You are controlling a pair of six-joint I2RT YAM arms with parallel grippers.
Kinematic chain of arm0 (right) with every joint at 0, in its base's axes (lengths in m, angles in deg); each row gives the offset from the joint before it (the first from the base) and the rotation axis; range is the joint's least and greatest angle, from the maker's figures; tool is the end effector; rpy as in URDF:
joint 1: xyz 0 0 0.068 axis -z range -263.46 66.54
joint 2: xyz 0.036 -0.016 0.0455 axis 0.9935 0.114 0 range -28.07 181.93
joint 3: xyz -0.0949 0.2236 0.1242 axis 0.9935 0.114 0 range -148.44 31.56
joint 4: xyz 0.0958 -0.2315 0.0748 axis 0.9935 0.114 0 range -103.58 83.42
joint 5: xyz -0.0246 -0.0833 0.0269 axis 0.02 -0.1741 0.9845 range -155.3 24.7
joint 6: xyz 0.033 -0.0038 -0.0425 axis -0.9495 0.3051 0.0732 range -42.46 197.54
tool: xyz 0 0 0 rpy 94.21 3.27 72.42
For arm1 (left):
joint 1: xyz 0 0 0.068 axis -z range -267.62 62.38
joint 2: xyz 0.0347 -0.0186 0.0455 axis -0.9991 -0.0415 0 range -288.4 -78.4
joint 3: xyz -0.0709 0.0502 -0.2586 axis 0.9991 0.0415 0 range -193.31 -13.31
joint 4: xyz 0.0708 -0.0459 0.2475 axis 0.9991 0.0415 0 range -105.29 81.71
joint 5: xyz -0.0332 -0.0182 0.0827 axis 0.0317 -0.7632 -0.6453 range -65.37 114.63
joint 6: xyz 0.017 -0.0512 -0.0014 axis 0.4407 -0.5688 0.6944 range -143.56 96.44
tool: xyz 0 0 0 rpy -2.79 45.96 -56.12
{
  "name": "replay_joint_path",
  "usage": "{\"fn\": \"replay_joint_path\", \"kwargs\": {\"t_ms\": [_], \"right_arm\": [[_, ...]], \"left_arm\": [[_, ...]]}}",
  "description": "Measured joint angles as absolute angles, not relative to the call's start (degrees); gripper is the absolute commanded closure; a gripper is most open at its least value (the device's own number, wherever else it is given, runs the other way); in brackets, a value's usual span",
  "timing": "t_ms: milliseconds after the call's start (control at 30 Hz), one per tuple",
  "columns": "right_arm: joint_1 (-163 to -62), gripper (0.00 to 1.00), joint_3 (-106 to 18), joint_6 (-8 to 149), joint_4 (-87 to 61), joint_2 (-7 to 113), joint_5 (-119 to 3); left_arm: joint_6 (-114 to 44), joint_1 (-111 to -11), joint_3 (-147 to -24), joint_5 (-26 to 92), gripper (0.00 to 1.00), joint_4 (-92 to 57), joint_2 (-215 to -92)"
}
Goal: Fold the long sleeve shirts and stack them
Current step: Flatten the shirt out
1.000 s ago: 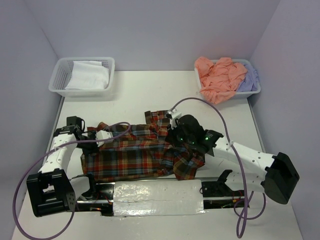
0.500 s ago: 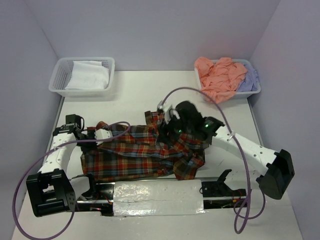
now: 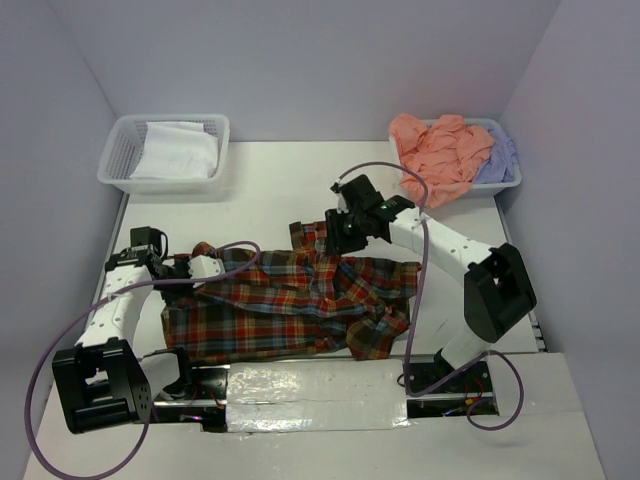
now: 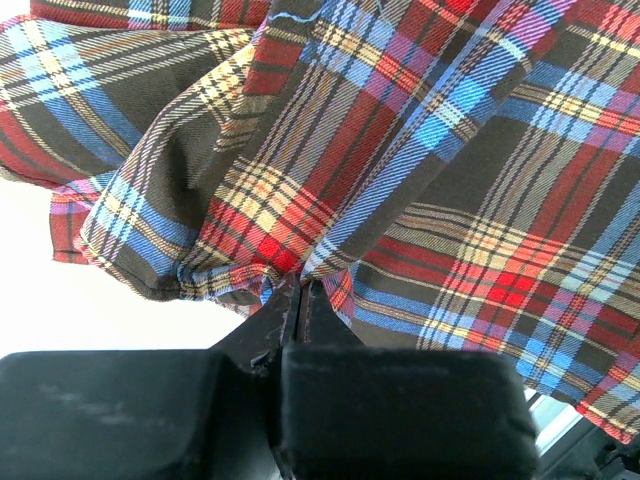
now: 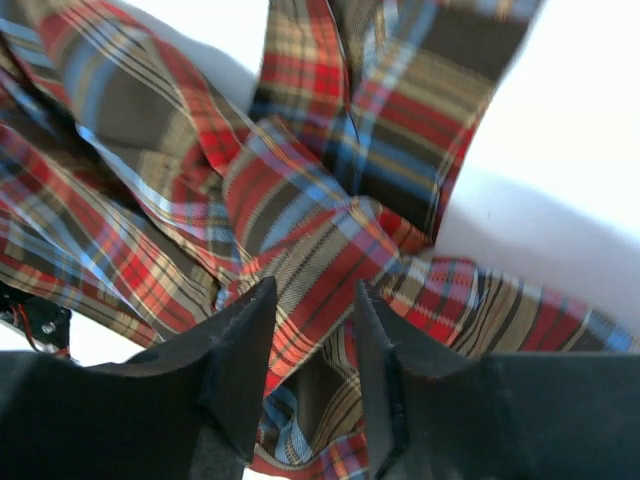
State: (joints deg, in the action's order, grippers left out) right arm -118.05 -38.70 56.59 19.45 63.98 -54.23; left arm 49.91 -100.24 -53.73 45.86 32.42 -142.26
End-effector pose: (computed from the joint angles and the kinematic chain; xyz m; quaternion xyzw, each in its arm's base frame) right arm 0.2776 0.1998 0.2530 -0.1417 0.9386 0.2215 0.2234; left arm 0.1854 0.0283 0.2066 0.5170 0.8208 -0.0229 0.2417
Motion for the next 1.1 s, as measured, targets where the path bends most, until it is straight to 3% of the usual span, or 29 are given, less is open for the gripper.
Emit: {"fn": "replay_joint_path", "kwargs": {"t_ms": [67, 200, 433, 467, 567, 600, 633, 867, 1100], "right_arm": [[-118.5, 0.59, -38.7, 55.1, 20.9, 64.7, -54.8], [-119.2, 0.51, -38.9, 53.2, 22.7, 66.8, -55.9], [-119.2, 0.52, -39.5, 52.7, 23.5, 69.2, -56.5], [-119.2, 0.54, -39.9, 52.7, 23.5, 69.9, -56.5], [-119.2, 0.80, -40.6, 53.0, 23.5, 71.5, -56.7], [-119.2, 0.94, -40.6, 53.0, 23.6, 71.5, -57.0], [-119.2, 1.00, -40.9, 53.2, 23.7, 71.5, -57.2], [-119.5, 1.00, -43.0, 55.5, 23.5, 69.5, -61.8], [-123.1, 1.00, -40.9, 59.7, 17.2, 58.3, -69.3]], "left_arm": [[49.9, -100.2, -53.7, 45.9, 1.00, 32.2, -142.3], [49.9, -100.2, -53.7, 45.9, 1.00, 31.9, -142.3], [49.7, -100.2, -53.7, 45.9, 1.00, 31.4, -142.3], [49.7, -100.2, -53.7, 45.9, 1.00, 31.3, -142.3], [49.7, -100.2, -53.7, 45.9, 1.00, 31.1, -142.3], [49.7, -100.2, -53.7, 45.9, 1.00, 31.1, -142.3], [49.7, -100.2, -53.7, 45.9, 1.00, 31.0, -142.3], [49.4, -100.2, -53.7, 45.9, 1.00, 30.8, -142.3], [47.8, -100.2, -53.7, 46.4, 1.00, 29.6, -142.3]]}}
